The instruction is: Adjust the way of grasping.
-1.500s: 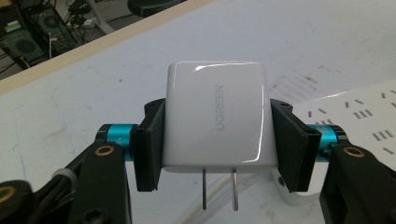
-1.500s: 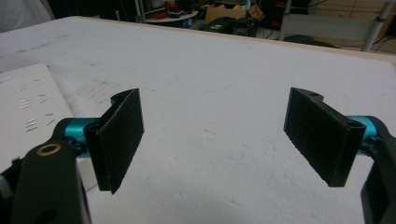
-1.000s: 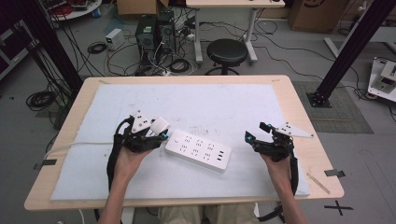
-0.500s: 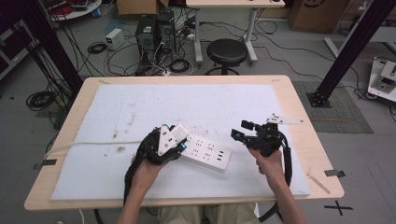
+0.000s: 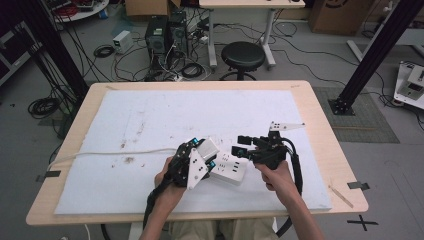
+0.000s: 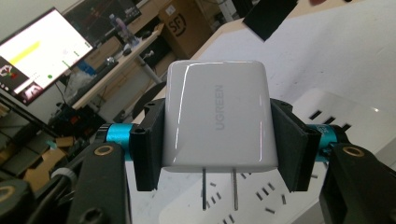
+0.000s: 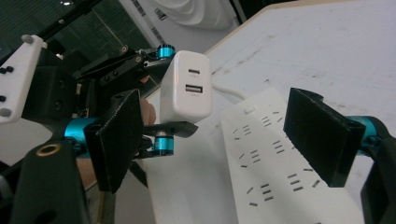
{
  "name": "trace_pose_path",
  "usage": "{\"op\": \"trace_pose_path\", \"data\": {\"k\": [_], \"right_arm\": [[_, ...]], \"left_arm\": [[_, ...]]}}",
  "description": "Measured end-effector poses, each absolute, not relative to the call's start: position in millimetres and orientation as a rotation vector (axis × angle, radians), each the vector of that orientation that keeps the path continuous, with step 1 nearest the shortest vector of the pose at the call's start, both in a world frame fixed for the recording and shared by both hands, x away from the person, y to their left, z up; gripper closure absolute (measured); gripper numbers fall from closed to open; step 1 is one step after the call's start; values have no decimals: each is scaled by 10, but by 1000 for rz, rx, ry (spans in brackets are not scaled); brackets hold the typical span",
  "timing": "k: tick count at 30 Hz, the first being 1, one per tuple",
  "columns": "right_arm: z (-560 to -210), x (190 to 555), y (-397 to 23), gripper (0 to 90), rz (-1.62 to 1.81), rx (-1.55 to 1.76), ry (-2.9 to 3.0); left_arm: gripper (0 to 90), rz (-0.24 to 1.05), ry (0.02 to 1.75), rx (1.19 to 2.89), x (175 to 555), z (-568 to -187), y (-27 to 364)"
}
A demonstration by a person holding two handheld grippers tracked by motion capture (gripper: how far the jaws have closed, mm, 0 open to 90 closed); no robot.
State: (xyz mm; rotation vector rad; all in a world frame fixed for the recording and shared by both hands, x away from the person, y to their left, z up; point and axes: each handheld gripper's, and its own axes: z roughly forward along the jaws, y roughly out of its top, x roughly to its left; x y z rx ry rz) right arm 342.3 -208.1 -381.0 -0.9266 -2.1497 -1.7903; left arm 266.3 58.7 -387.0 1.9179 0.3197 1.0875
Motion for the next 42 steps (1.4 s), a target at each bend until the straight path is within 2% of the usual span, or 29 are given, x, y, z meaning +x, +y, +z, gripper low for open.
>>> {"op": "trace_pose_path", "data": {"k": [17,21,28,33,42], "right_arm": [[-3848,3442,-1933,209,-1703,-851,-2084],[-3855,3449,-1915,249,-1698,-839,-2082],[-3866,3460,-1882,250,-1691,-827,-2066],[-3881,3467,-1840,270,-1674,-817,-2065],[-3887,3463,-1821,368,-1669,-787,-2073]], "left_arm": [[426,1121,230,1905,2589,-3906,402],[425,1123,215,1895,2587,-3911,377],[425,1122,192,1885,2571,-3901,323],[425,1120,175,1883,2551,-3900,286],[425,1124,166,1882,2550,-3893,267]]}}
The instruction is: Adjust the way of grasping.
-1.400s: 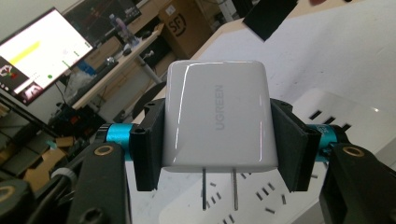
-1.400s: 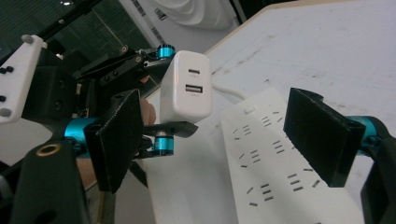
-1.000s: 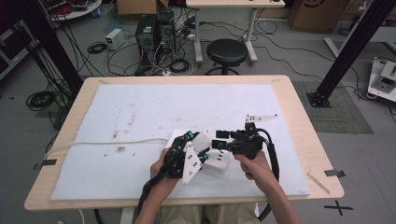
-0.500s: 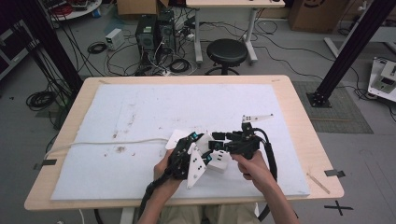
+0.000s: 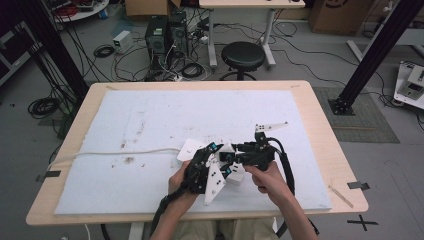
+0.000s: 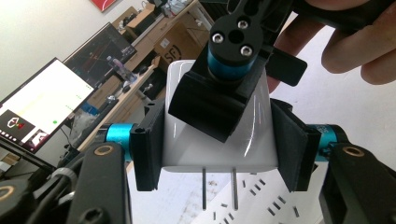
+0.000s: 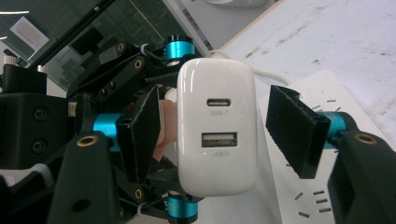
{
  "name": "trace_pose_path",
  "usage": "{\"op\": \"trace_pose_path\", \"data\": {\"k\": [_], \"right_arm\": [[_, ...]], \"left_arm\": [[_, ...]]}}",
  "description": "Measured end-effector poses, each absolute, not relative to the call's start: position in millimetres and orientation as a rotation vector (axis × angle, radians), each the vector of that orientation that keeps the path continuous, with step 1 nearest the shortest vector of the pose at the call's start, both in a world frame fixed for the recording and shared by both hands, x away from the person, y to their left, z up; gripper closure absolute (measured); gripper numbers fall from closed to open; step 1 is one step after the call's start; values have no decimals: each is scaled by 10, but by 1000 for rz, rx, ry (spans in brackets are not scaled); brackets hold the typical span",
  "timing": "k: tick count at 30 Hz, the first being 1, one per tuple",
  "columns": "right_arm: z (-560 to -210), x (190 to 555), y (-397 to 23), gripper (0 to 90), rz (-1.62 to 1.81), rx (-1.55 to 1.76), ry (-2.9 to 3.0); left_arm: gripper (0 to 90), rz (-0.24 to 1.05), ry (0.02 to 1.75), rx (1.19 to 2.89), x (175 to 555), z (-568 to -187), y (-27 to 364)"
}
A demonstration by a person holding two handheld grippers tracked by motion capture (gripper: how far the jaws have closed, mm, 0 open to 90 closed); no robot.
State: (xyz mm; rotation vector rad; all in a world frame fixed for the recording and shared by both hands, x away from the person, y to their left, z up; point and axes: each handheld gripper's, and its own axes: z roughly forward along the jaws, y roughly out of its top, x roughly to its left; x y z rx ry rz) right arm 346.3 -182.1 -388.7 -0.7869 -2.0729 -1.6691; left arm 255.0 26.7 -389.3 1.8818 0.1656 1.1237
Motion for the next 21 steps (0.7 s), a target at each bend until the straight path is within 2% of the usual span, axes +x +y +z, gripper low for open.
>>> {"op": "trace_pose_path", "data": {"k": [3,7,21], "right_arm": [[-3890,3465,-1821,372,-1666,-786,-2078],[-3910,3467,-1833,425,-1681,-775,-2064],[-3949,3469,-1872,530,-1700,-767,-2027]], "left_arm": [[425,1124,165,1880,2550,-3891,264],[425,1129,159,1879,2548,-3890,261],[425,1122,149,1884,2549,-3902,244]]}}
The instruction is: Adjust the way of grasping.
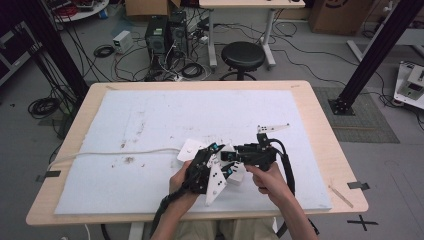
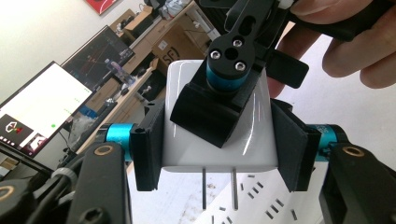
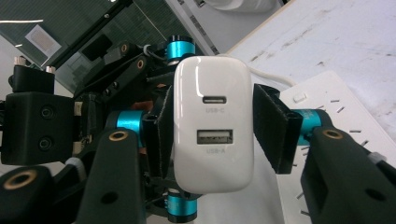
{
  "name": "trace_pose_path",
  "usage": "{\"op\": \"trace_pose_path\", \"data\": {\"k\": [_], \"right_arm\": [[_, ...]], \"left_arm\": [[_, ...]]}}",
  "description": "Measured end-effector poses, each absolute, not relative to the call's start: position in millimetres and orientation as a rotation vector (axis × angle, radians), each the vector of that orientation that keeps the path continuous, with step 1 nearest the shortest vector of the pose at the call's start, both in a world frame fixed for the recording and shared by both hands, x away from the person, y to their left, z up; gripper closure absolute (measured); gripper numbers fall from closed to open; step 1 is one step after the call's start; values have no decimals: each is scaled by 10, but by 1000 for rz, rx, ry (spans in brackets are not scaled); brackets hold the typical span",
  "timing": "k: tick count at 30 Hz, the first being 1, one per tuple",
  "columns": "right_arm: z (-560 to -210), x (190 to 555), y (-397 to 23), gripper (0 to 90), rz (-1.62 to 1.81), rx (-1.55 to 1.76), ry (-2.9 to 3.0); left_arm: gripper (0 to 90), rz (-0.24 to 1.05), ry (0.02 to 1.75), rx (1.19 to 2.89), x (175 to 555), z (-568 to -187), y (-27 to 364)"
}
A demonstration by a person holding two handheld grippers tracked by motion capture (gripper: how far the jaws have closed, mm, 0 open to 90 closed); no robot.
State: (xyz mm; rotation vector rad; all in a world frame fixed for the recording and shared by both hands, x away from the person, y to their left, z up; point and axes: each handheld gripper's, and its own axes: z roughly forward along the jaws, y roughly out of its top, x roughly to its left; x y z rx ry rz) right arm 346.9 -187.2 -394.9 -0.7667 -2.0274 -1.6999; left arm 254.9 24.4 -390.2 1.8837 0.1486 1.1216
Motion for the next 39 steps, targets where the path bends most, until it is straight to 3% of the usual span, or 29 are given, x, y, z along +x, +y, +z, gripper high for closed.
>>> {"op": "trace_pose_path", "data": {"k": [8,39], "right_arm": [[-3952,3462,-1856,625,-1715,-732,-2023],[-3975,3458,-1844,632,-1707,-761,-2040]], "left_arm": [[425,1127,142,1887,2549,-3907,252],[423,1125,146,1911,2563,-3921,251]]}}
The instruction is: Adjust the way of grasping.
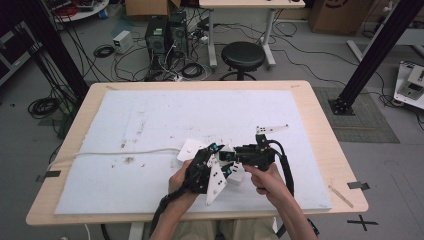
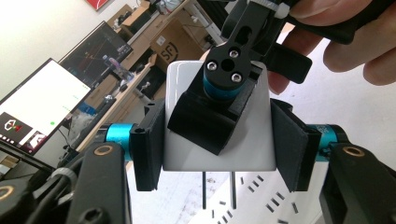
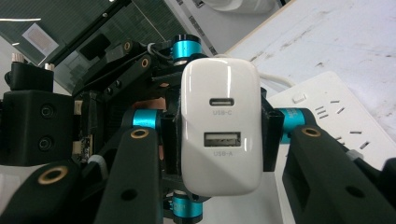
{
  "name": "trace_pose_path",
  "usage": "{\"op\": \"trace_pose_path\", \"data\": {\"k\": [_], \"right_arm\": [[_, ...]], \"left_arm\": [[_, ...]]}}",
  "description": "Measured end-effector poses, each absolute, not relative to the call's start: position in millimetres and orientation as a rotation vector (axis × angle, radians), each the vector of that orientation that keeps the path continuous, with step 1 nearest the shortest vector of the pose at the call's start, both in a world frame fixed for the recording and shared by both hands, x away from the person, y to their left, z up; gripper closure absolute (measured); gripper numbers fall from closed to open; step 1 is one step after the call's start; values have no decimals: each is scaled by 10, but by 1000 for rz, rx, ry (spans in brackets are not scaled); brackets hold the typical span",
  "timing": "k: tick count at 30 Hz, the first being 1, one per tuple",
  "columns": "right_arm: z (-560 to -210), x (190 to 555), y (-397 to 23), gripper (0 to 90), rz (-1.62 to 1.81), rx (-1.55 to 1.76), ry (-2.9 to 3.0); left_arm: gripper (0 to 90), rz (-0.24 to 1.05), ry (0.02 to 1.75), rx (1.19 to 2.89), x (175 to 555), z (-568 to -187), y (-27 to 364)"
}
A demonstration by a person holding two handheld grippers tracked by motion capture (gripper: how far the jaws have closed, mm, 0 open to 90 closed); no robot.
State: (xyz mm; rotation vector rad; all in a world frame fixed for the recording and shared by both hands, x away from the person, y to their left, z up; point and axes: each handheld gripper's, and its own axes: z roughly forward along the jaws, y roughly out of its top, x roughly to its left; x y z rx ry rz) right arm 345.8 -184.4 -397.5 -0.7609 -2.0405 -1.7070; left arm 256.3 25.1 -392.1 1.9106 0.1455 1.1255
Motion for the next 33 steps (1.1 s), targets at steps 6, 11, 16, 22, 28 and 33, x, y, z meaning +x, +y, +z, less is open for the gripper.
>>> {"op": "trace_pose_path", "data": {"k": [6,11,16,22,28,33], "right_arm": [[-3983,3461,-1838,632,-1702,-761,-2037],[-3988,3473,-1859,632,-1710,-784,-2022],[-3987,3477,-1887,632,-1720,-796,-2016],[-3982,3481,-1916,632,-1730,-820,-2022],[-3967,3479,-1960,632,-1750,-846,-2041],[-3958,3482,-2010,631,-1767,-870,-2061]], "left_arm": [[421,1124,150,1915,2564,-3921,256],[394,1092,184,1906,2589,-3928,280],[328,1049,234,1909,2626,-3939,311],[226,986,276,1908,2655,-3927,366],[201,913,342,1880,2687,-3900,483],[199,864,402,1846,2711,-3880,633]]}}
